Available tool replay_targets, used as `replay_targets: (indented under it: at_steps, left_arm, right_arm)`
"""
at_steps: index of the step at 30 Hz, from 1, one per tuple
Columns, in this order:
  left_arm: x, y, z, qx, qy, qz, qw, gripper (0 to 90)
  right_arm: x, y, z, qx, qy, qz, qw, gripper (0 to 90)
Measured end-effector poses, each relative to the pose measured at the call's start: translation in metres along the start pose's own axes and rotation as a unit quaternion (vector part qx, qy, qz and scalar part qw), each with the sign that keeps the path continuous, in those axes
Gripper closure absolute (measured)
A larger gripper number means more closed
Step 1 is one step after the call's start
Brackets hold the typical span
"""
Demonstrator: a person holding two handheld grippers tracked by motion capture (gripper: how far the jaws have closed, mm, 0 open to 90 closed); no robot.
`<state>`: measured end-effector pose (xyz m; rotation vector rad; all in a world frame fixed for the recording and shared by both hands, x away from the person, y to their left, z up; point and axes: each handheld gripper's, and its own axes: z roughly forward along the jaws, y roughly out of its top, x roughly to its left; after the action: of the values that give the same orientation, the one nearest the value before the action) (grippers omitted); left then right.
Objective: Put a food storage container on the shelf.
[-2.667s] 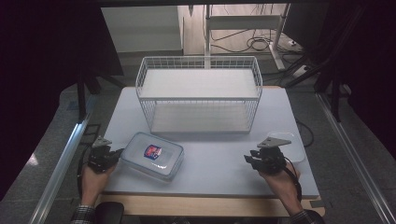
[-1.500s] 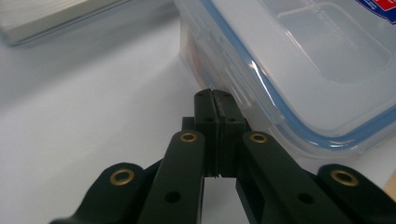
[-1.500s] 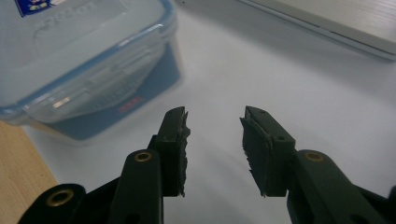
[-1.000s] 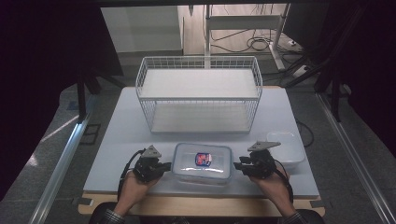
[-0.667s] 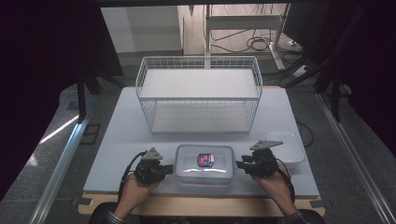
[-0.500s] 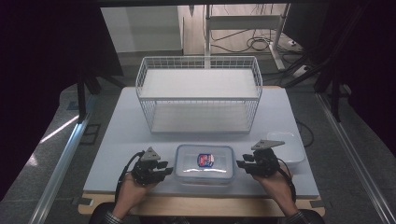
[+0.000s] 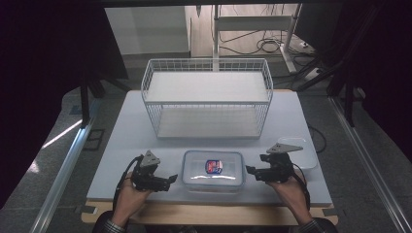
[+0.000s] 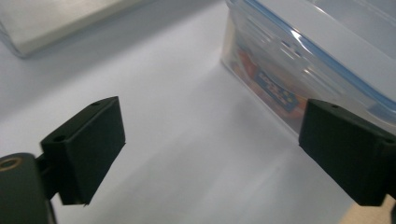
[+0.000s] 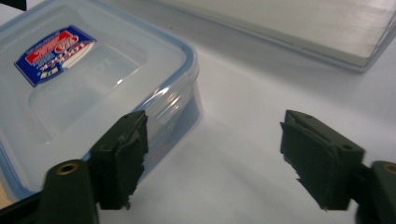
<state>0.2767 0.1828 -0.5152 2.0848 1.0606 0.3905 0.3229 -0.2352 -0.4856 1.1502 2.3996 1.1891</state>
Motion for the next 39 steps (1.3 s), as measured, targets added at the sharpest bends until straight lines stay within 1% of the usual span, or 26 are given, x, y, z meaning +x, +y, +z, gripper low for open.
replay_targets:
  at_steps: [1,2,3,4,8,10,11,12,13,15,17,18,21,23,24,26,28,29,31,32,33,34,35,36,37,39]
  left_arm:
    - [0.001,0.0,0.0,-0.006,0.003,0.002,1.0,6.8]
    - [0.004,-0.001,0.0,-0.016,-0.001,0.002,0.9999,5.3]
    - [0.004,-0.001,0.0,-0.016,-0.001,0.002,0.9999,5.1]
    - [0.006,-0.001,-0.001,-0.019,0.001,0.003,0.9998,5.2]
    - [0.006,0.002,-0.004,-0.014,0.003,-0.004,0.9999,5.7]
    - [0.004,0.005,-0.008,-0.013,-0.001,-0.011,0.9999,5.6]
    - [0.004,0.007,-0.009,-0.014,-0.006,-0.013,0.9998,5.6]
    - [0.002,0.011,-0.01,-0.014,-0.021,-0.014,0.9996,4.7]
    - [0.002,0.011,-0.01,-0.014,-0.021,-0.014,0.9996,4.2]
    - [0.001,0.015,-0.01,-0.012,-0.036,-0.015,0.9992,3.7]
    - [-0.001,0.018,-0.01,-0.02,-0.058,-0.018,0.9979,2.9]
    - [-0.003,0.023,-0.009,-0.021,-0.076,-0.022,0.9967,3.7]
    - [-0.005,0.027,-0.007,-0.022,-0.083,-0.02,0.9961,5.4]
    - [-0.005,0.029,-0.002,-0.016,-0.094,-0.022,0.9952,7.0]
    - [-0.005,0.03,0.001,-0.012,-0.1,-0.026,0.9945,9.5]
    - [-0.004,0.031,0.008,-0.002,-0.118,-0.035,0.9924,10.1]
    - [-0.003,0.031,0.012,0.004,-0.129,-0.038,0.9909,10.6]
    - [-0.003,0.031,0.015,0.007,-0.138,-0.041,0.9895,10.5]
    - [-0.001,0.032,0.022,0.013,-0.17,-0.052,0.9839,9.7]
    - [-0.001,0.033,0.024,0.015,-0.181,-0.056,0.9818,9.7]
    - [-0.001,0.033,0.027,0.018,-0.195,-0.06,0.9788,9.7]
    - [0.001,0.033,0.034,0.026,-0.223,-0.067,0.9722,9.7]
    - [0.001,0.033,0.034,0.026,-0.223,-0.067,0.9722,9.7]
    - [0.0,0.034,0.04,0.035,-0.251,-0.08,0.9641,9.4]
    - [0.0,0.034,0.04,0.035,-0.251,-0.08,0.9641,8.4]
    - [0.001,0.033,0.045,0.041,-0.261,-0.09,0.9602,6.4]
  right_arm:
    - [0.0,0.0,0.0,0.0,0.0,0.0,1.0,21.9]
    - [-0.001,0.0,-0.001,-0.007,0.001,0.002,1.0,18.1]
    - [-0.001,0.0,-0.001,-0.007,0.001,0.002,1.0,18.1]
    - [-0.001,0.001,-0.001,-0.014,0.005,0.006,0.9999,14.8]
    - [0.002,0.003,-0.004,-0.033,0.012,0.004,0.9994,8.9]
    - [0.005,0.005,-0.005,-0.033,0.016,0.001,0.9993,7.5]
    - [0.005,0.005,-0.005,-0.033,0.016,0.001,0.9993,7.5]
    - [0.008,0.007,-0.006,-0.03,0.024,-0.007,0.9992,4.3]
    - [0.008,0.007,-0.006,-0.03,0.024,-0.007,0.9992,4.3]
    - [0.012,0.008,-0.006,-0.023,0.037,-0.01,0.999,3.2]
    - [0.015,0.009,-0.005,-0.018,0.045,-0.007,0.9988,2.6]
    - [0.019,0.01,-0.004,0.002,0.047,-0.003,0.9989,3.9]
    - [0.022,0.011,-0.003,0.014,0.051,0.004,0.9986,7.9]
    - [0.022,0.011,-0.001,0.023,0.06,0.008,0.9979,10.7]
    - [0.021,0.012,0.001,0.026,0.069,0.014,0.9971,12.4]
    - [0.021,0.012,0.002,0.029,0.074,0.018,0.9967,13.1]
    - [0.02,0.013,0.007,0.041,0.09,0.024,0.9948,14.3]
    - [0.02,0.013,0.009,0.043,0.093,0.025,0.9944,14.8]
    - [0.021,0.013,0.016,0.053,0.108,0.029,0.9924,15.1]
    - [0.021,0.012,0.019,0.059,0.113,0.032,0.9913,14.8]
    - [0.021,0.012,0.021,0.059,0.121,0.037,0.9901,14.9]
    - [0.019,0.012,0.025,0.066,0.138,0.051,0.9869,13.4]
    - [0.019,0.012,0.025,0.066,0.138,0.051,0.9869,13.4]
    - [0.017,0.012,0.028,0.072,0.149,0.066,0.984,13.2]
    - [0.017,0.012,0.028,0.072,0.149,0.066,0.984,13.2]
    - [0.014,0.01,0.031,0.078,0.168,0.085,0.9791,13.5]
